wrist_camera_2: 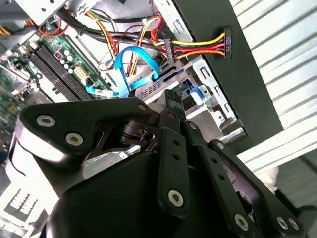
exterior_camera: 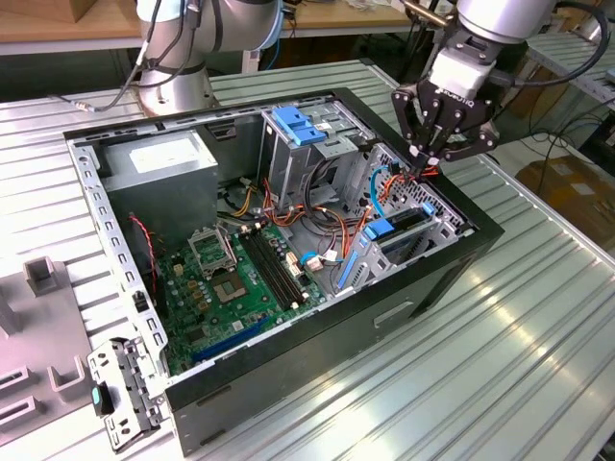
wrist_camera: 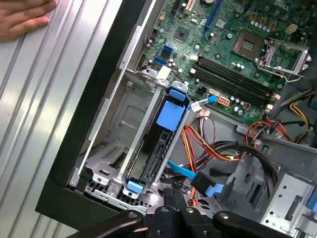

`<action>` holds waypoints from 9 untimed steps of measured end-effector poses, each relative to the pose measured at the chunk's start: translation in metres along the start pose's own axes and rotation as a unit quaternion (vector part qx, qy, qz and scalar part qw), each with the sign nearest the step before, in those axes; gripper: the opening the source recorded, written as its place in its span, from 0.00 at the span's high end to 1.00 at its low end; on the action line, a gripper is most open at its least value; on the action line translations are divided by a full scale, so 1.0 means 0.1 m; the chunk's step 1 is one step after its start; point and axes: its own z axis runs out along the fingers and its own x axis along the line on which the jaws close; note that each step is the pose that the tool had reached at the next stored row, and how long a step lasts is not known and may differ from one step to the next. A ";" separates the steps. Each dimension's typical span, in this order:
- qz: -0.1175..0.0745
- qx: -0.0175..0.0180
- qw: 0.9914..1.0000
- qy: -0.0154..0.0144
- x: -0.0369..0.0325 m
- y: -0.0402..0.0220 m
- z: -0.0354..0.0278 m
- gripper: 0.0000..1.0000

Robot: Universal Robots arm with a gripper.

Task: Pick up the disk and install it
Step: 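Insert the first disk wire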

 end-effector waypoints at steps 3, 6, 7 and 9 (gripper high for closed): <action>-0.018 -0.001 1.000 0.001 0.121 -0.419 0.044 0.89; -0.028 -0.001 1.000 0.002 0.138 -0.489 0.063 0.89; -0.036 -0.001 0.999 0.002 0.138 -0.488 0.066 0.89; -0.058 -0.001 0.998 0.002 0.138 -0.489 0.074 0.89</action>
